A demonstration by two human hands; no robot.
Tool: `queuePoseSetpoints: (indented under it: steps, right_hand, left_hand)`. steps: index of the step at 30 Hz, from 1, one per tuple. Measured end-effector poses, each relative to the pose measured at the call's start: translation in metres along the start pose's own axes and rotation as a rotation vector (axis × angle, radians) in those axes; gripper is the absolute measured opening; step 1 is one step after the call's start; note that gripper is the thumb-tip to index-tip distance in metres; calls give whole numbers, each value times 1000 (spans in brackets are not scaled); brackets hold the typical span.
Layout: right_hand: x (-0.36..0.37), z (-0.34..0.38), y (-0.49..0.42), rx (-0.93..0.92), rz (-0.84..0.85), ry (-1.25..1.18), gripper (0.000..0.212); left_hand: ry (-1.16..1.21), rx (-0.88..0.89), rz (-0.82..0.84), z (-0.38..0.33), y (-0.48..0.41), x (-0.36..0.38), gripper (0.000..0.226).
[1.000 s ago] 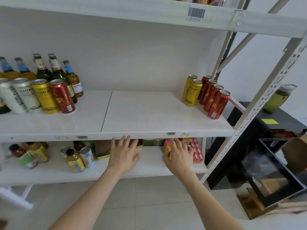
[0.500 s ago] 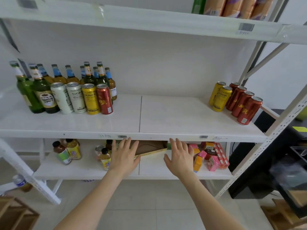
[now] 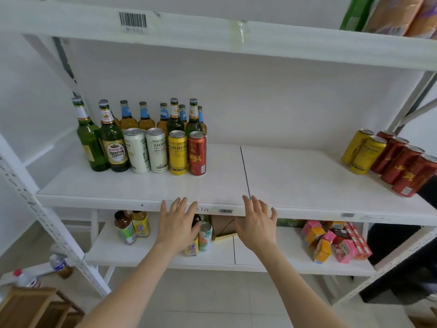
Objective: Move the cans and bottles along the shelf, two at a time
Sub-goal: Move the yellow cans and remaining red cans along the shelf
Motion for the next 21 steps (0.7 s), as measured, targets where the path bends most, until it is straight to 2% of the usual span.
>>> queuePoseSetpoints:
  steps: [11,16,21]
  right_hand:
    - [45,52,-111,-40,-49,-6,67]
    - [62,71,-157,-2,-68,-53,68]
    - [76,87,-194,52,-120,-143,71]
  left_hand:
    - [-9,-89,-3,76,-85,37,64]
    - [36,-112,-33,107,-112,56,64]
    - [275,-130,-120,128,-140,73,70]
Point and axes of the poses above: each hand's wrist, its own y-axis away from the middle knuckle, its own x-axis out of the palm, z = x × y, the point moved 3 cm from there along -y, towards the middle knuckle, and after that the axes turned 11 degrees about -z, right-handed, at the moved point
